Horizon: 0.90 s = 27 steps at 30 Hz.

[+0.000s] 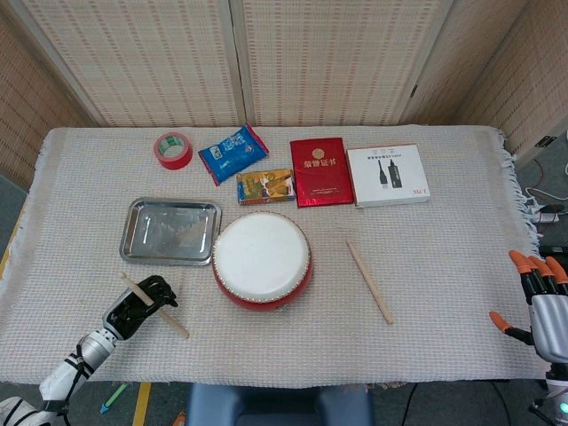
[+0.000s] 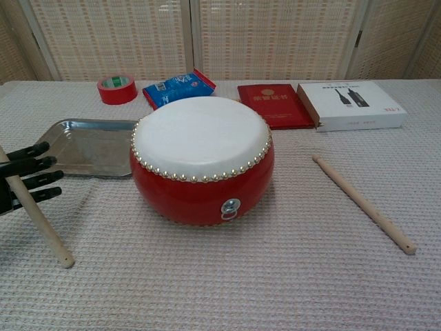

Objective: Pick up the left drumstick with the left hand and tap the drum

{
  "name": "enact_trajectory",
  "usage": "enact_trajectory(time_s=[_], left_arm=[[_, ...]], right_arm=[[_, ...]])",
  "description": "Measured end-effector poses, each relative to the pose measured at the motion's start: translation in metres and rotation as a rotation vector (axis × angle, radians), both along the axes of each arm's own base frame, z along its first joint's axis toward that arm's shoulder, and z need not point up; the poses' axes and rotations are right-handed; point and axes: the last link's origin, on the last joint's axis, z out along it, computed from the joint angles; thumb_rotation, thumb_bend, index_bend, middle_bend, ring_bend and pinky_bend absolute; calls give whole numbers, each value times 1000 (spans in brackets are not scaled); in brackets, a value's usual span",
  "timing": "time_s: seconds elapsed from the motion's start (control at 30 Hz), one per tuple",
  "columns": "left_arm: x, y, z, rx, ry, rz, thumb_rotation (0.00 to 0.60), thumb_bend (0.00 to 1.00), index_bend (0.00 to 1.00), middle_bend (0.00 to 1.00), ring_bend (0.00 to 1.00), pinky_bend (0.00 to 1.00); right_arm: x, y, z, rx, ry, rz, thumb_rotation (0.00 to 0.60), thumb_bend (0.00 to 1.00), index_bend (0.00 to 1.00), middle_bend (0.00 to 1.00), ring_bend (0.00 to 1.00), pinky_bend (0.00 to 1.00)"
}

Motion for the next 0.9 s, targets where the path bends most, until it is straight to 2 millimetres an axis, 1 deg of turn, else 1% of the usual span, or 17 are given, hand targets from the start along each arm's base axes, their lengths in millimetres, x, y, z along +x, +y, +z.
enact_trajectory(time_s=[0.13,0.2,0.47,0.63,0.9], left_arm=[[4,-4,-4,9,49,-56,600,417,525,547,502,462],[7,-6,-6,10,62,-76,600,398,529,552,504,464],[15,-13,-13,3,96,-140,600,269,536,554,504,460],[17,-14,-15,-2,86,-137,600,232,496,532,489,450],[18,-14,-13,8,76,-130,600,228,429,489,461,419]], right_arm=[[0,0,0,0,0,3,600,155,0,114,0,67],[0,1,0,-2,0,4,600,155,0,114,0,67],[0,3,1,-7,0,7,600,155,0,114,0,67],[0,3,1,-9,-2,10,600,156,0,114,0,67],[0,3,1,-7,-4,12,600,155,0,114,0,67]])
